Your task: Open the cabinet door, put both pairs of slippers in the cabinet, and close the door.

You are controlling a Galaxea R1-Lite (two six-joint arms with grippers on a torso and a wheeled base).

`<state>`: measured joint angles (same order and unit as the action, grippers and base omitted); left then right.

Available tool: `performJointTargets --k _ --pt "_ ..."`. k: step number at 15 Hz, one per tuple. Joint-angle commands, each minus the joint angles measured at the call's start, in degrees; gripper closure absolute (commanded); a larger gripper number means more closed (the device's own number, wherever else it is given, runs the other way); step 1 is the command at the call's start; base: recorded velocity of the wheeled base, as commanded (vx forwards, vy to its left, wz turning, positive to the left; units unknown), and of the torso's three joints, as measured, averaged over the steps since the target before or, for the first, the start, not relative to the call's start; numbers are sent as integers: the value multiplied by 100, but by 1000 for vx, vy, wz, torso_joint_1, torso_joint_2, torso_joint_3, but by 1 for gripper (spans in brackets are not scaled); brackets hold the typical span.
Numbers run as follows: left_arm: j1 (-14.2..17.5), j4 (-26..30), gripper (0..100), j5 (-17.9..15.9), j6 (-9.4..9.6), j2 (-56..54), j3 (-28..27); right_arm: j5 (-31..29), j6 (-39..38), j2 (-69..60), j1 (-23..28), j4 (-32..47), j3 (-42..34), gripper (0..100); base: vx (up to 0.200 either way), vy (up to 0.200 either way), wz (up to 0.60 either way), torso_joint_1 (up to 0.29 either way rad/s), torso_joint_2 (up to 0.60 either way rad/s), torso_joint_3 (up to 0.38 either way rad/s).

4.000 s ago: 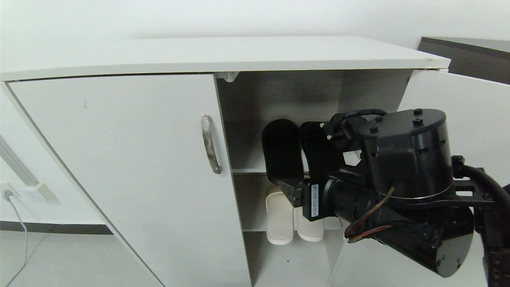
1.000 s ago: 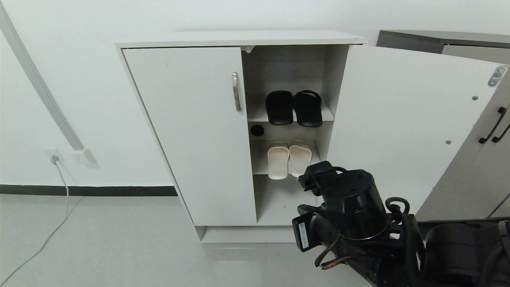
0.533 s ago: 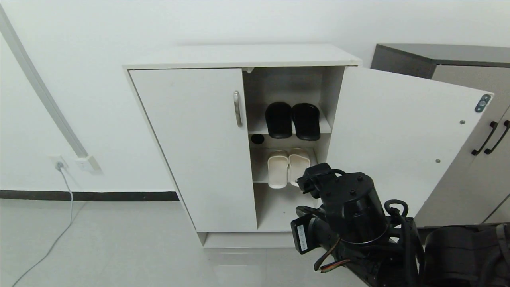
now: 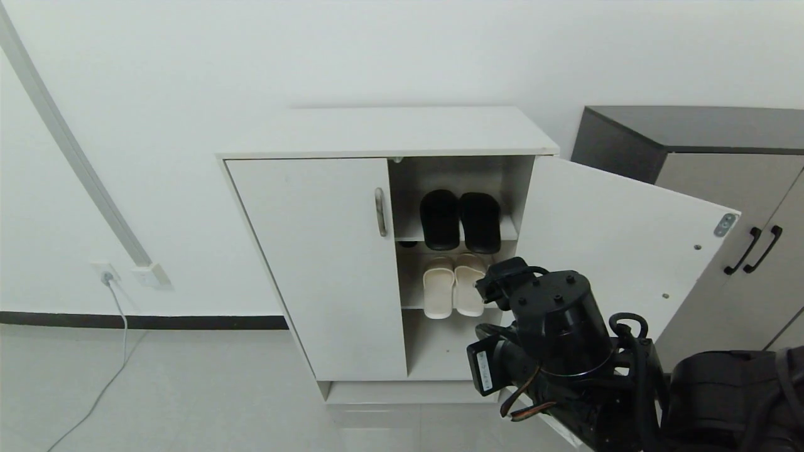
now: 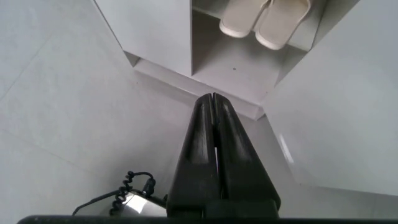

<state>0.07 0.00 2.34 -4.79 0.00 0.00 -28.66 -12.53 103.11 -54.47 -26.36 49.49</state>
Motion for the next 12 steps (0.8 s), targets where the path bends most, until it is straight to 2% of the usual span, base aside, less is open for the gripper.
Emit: performJointTargets --k 1,12 --pt "1 0 100 3 -4 9 0 1 -4 8 6 -10 -10 100 0 0 0 154 -476 -325" --pt "1 0 100 3 -4 9 -9 -8 -4 16 -11 -10 -10 100 0 0 0 197 -508 -314"
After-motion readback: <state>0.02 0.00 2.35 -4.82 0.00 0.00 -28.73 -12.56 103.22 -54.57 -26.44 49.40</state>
